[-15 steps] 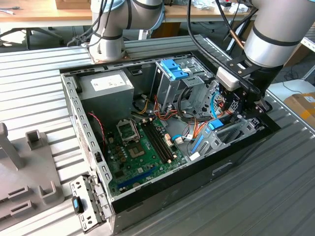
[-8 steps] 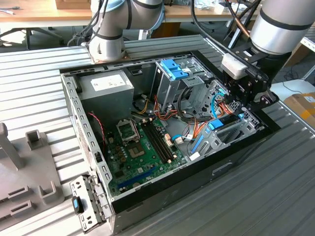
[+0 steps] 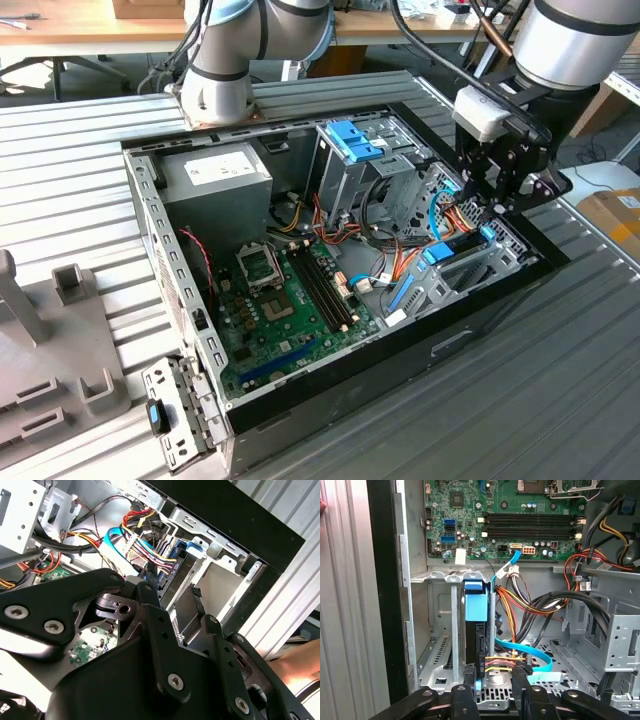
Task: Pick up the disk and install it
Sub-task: 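Insert the first disk wire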
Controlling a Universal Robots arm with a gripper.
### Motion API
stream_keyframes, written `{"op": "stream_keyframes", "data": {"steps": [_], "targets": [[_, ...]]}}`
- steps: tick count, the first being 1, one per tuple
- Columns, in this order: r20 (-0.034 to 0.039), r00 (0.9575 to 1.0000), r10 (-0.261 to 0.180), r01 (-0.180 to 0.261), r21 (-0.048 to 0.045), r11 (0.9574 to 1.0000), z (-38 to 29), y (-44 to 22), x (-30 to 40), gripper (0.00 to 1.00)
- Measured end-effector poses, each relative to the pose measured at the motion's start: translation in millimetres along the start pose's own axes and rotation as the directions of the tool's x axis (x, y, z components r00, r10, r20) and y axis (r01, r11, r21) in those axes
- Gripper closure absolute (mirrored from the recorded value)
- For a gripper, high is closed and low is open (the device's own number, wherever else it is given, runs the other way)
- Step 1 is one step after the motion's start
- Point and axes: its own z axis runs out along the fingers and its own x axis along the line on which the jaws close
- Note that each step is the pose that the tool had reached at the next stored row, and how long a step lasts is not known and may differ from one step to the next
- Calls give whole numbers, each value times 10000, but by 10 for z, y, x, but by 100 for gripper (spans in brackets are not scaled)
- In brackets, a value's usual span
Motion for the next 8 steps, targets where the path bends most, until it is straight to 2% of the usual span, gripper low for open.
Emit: {"op": "stream_keyframes", "data": {"steps": [3, 8], "targets": [[-3, 10000, 11, -11, 0, 10000, -30, -9, -20, 58], [-4, 10000, 16, -16, 0, 10000, -32, -11, -20, 58]]}}
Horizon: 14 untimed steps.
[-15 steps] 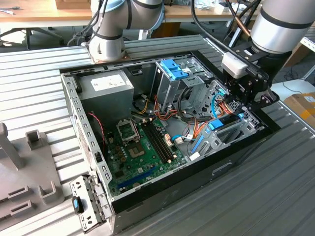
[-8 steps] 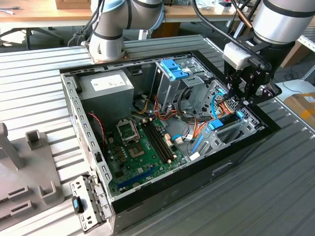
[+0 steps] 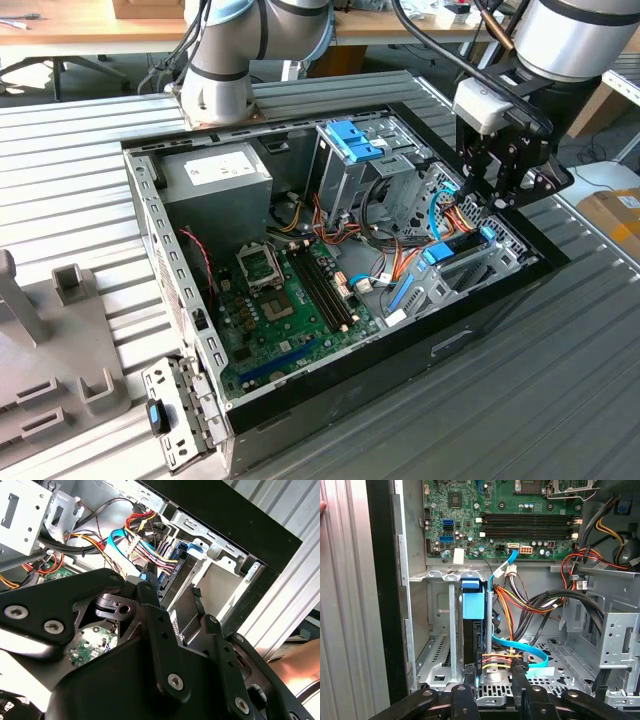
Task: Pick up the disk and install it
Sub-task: 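Insert the first disk wire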
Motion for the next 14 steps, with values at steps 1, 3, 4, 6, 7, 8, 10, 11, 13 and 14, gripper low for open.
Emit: {"op": "stream_keyframes", "data": {"steps": [1, 3, 4, 6, 7, 8, 10, 11, 13, 14], "targets": [[0, 10000, 0, 0, 0, 10000, 0, 0, 0, 58], [0, 10000, 0, 0, 0, 10000, 0, 0, 0, 58], [0, 10000, 0, 0, 0, 10000, 0, 0, 0, 58], [-1, 10000, 0, 0, 0, 10000, 0, 0, 0, 58], [-2, 10000, 0, 0, 0, 10000, 0, 0, 0, 58], [-10, 10000, -2, 2, -13, 10000, 1, -5, 0, 58], [-44, 10000, 5, -6, -246, 9997, 7, -37, -3, 58], [-48, 10000, 22, -24, -344, 9994, 10, -51, -6, 58], [-72, 10000, 58, -62, -506, 9987, 14, -71, -12, 58], [-87, 9999, 91, -96, -581, 9983, 15, -80, -16, 58]]}}
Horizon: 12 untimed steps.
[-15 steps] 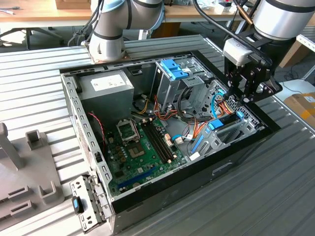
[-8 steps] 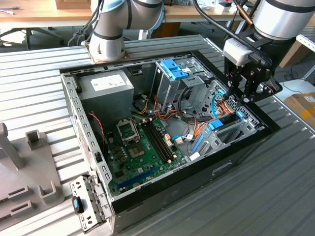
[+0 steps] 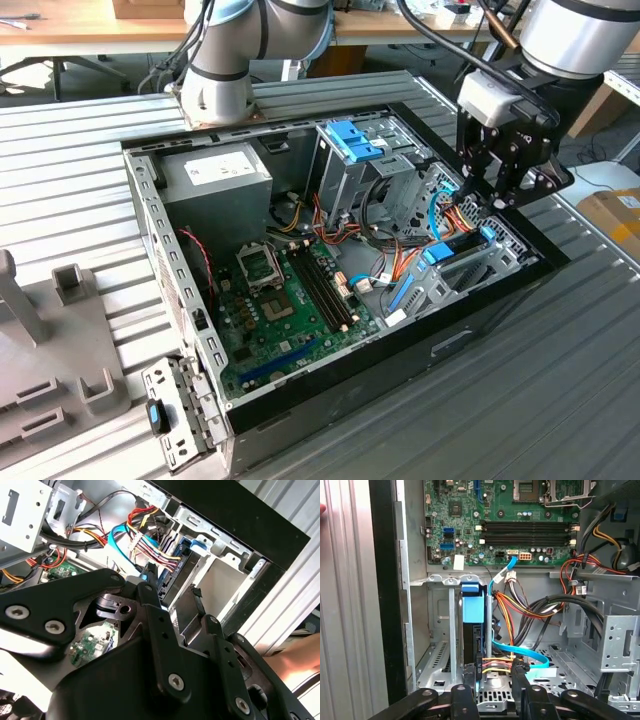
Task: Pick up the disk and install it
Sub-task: 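Insert the first disk wire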
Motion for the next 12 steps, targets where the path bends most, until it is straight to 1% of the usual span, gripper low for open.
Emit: {"op": "stream_keyframes", "data": {"steps": [2, 6, 8, 11, 12], "targets": [[-22, 9999, 157, -157, -85, 9998, 2, -8, -5, 58], [-79, 9991, 426, -427, -158, 9990, 3, -19, -10, 58], [-109, 9987, 507, -509, -217, 9985, 3, -33, -11, 58], [-119, 9986, 518, -521, -261, 9983, 8, -52, -12, 58], [-139, 9985, 526, -531, -337, 9980, 9, -70, -12, 58]]}}
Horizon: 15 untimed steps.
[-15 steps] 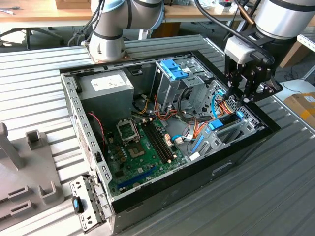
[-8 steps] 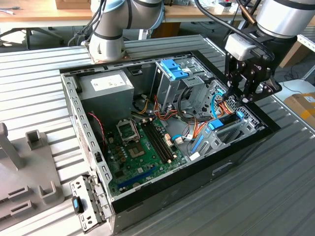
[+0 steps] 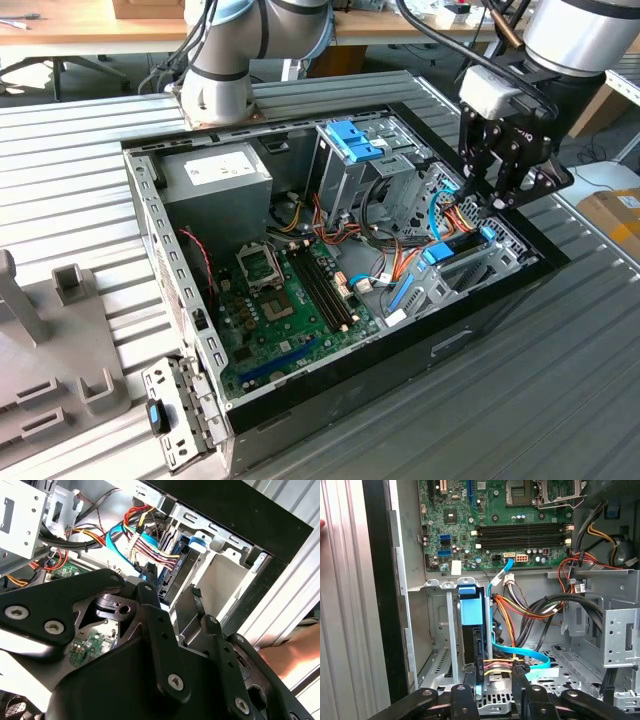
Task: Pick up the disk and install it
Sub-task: 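Insert the first disk wire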
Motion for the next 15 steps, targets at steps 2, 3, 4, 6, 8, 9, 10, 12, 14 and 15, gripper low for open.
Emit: {"op": "stream_keyframes", "data": {"steps": [2, 3, 4, 6, 8, 9, 10, 12, 14, 15], "targets": [[-24, 10000, 13, -13, -147, 9999, 3, -27, -2, 58], [-27, 10000, 13, -14, -154, 9999, 3, -28, -2, 58], [-28, 10000, 14, -15, -157, 9999, 3, -28, -2, 58], [-27, 10000, 13, -13, -157, 9999, 3, -28, -2, 58], [-31, 10000, 15, -16, -157, 9999, 4, -28, -5, 58], [-41, 10000, 23, -24, -157, 9999, 2, -21, -18, 58], [-56, 10000, 29, -30, -156, 9999, 2, -13, -34, 58], [-65, 10000, 32, -33, -156, 9999, 0, 11, -90, 58], [-77, 10000, 33, -34, -155, 9999, -2, 24, -120, 58], [-113, 9999, 30, -32, -153, 9999, -3, 26, -132, 58]]}}
